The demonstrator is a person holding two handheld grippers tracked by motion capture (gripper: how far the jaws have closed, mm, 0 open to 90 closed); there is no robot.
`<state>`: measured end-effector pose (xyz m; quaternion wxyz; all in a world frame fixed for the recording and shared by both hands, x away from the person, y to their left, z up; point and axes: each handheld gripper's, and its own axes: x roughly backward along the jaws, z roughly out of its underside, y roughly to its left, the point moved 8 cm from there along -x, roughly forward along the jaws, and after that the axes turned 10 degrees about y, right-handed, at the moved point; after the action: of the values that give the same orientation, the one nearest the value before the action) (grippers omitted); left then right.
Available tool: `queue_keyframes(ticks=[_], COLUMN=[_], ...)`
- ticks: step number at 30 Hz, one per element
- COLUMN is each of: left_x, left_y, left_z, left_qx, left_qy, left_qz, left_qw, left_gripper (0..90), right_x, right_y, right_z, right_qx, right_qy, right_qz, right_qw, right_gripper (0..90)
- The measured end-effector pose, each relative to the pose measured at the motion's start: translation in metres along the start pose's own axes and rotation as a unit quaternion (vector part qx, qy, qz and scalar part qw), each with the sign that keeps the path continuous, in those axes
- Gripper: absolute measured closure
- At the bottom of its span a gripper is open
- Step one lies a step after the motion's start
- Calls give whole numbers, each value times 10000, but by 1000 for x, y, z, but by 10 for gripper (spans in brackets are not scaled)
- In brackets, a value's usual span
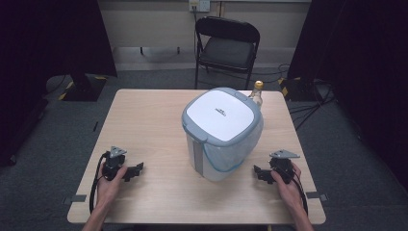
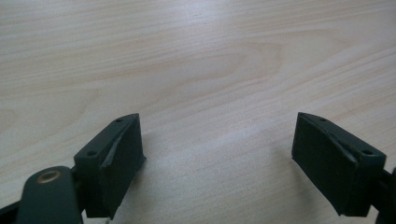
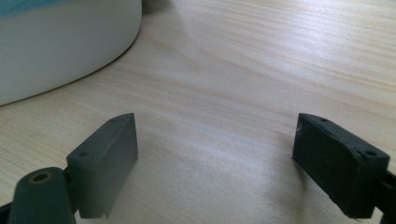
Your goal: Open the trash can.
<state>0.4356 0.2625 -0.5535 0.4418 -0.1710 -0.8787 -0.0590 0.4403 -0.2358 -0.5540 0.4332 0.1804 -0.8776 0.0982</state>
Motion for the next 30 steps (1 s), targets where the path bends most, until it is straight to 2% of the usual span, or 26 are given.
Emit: queue_keyframes(ticks=[3,5,6,8,9,12,14,15,16,17,18,19,20,21,23,24,25,27,28,29,30], left_x=[2,4,7,8,10,8,5,5,2,2,1,1,4,5,7,7,6,6,3,3,2], left_y=[-8,-11,-19,-24,-36,-58,-79,-79,-97,-97,-114,-114,-129,-136,-146,-151,-155,-158,-168,-169,-171], left_z=[-3,-5,-10,-13,-20,-31,-42,-42,-50,-50,-56,-56,-61,-63,-68,-70,-71,-71,-70,-69,-69], left_qx=[62,4,-49,-126,-207,-398,-687,-687,-945,-945,-1229,-1229,-1310,-1282,-1290,-1379,-1482,-1536,-1572,-1635,-1604], left_qy=[-92,-183,-292,-311,-379,-462,-468,-468,-409,-409,-399,-399,-492,-570,-661,-757,-825,-823,-796,-758,-776], left_qz=[253,309,391,422,476,638,680,680,689,689,614,614,824,1026,1194,1197,1102,1082,1255,1263,1256], left_qw=[9996,9994,9988,9985,9979,9961,9942,9942,9923,9923,9897,9897,9867,9848,9822,9803,9793,9787,9763,9755,9759], left_gripper=[172,172,172,165,163,165,165,164,166,169,170,171,171,171,170,170,174,173,174,176,178], right_x=[0,1,2,6,7,10,10,10,9,9,7,7,6,5,3,3,2,2,1,0,-2], right_y=[-1,-1,1,2,3,3,2,2,1,1,0,0,-1,-3,-7,-9,-10,-10,-12,-12,-12], right_z=[-1,-2,-5,-11,-14,-22,-27,-27,-34,-34,-42,-43,-46,-47,-50,-52,-54,-56,-60,-61,-62], right_qx=[-16,-25,-11,-15,-33,-28,-65,-65,-178,-178,-109,-93,-134,-194,-212,-224,-200,-160,-185,-193,-209], right_qy=[-8,-26,-9,-118,-154,-205,-216,-216,-285,-285,-246,-271,-311,-338,-334,-339,-334,-344,-456,-460,-468], right_qz=[2,-13,-29,-19,-47,-113,-167,-167,-285,-285,-236,-241,-250,-251,-217,-157,-160,-158,-156,-183,-223], right_qw=[10000,10000,10000,9999,9999,9997,9996,9996,9990,9990,9994,9993,9991,9989,9990,9990,9991,9992,9987,9986,9984], right_gripper=[178,184,181,181,181,181,181,181,183,183,184,184,184,184,186,190,193,194,193,193,193])
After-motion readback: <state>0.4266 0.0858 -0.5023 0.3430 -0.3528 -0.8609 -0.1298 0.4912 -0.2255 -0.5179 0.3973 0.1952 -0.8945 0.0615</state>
